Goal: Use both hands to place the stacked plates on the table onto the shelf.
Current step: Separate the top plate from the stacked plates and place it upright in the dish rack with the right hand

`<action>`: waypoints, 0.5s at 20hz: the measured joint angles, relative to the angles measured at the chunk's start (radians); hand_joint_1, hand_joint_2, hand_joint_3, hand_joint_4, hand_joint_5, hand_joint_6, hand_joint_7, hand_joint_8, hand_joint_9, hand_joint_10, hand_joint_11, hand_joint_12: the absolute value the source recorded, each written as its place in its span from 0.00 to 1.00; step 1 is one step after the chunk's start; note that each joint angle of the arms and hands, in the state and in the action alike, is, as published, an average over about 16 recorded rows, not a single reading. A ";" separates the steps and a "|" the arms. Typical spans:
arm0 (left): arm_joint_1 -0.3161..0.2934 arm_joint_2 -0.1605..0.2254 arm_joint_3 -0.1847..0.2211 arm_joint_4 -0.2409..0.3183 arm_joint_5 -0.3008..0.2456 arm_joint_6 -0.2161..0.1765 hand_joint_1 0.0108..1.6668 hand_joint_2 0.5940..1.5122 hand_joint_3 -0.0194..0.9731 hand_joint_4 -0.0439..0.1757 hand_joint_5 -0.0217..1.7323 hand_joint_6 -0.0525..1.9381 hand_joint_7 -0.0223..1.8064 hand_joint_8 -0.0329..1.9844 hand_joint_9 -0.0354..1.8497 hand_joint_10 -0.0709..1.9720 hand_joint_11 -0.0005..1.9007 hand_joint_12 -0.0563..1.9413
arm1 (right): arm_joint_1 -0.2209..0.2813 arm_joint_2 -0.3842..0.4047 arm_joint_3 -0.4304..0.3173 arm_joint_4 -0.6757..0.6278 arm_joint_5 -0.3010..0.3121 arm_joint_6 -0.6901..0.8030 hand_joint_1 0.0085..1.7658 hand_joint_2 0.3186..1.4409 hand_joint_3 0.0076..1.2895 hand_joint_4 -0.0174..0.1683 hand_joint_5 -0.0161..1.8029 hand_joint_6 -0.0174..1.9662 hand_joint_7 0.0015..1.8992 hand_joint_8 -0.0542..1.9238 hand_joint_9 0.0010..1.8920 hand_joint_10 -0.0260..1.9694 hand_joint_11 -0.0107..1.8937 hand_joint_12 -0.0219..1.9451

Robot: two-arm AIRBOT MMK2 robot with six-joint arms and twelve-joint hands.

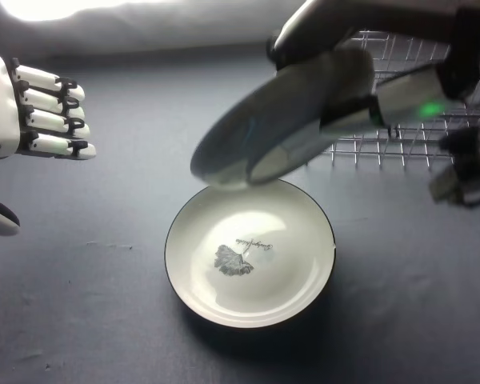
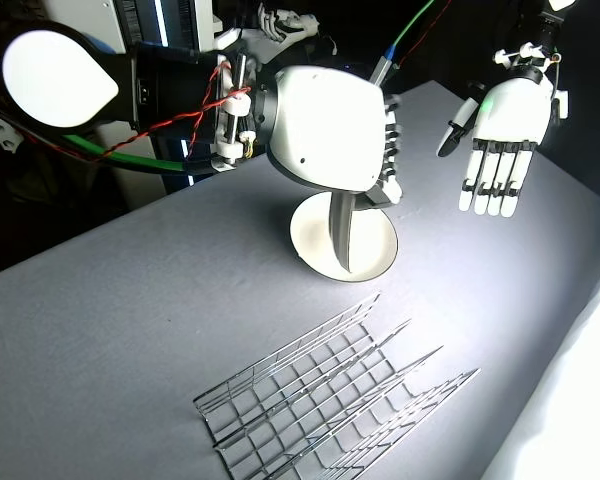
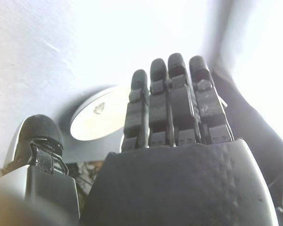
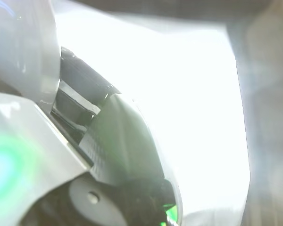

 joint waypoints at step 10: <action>0.000 -0.001 0.009 0.014 -0.008 0.000 0.00 0.61 0.02 0.19 0.16 0.03 0.18 0.03 0.18 0.04 0.09 0.12 | 0.051 -0.005 0.050 0.159 -0.078 0.006 0.77 0.64 0.01 0.06 0.48 0.53 0.53 0.48 0.48 0.61 0.39 0.71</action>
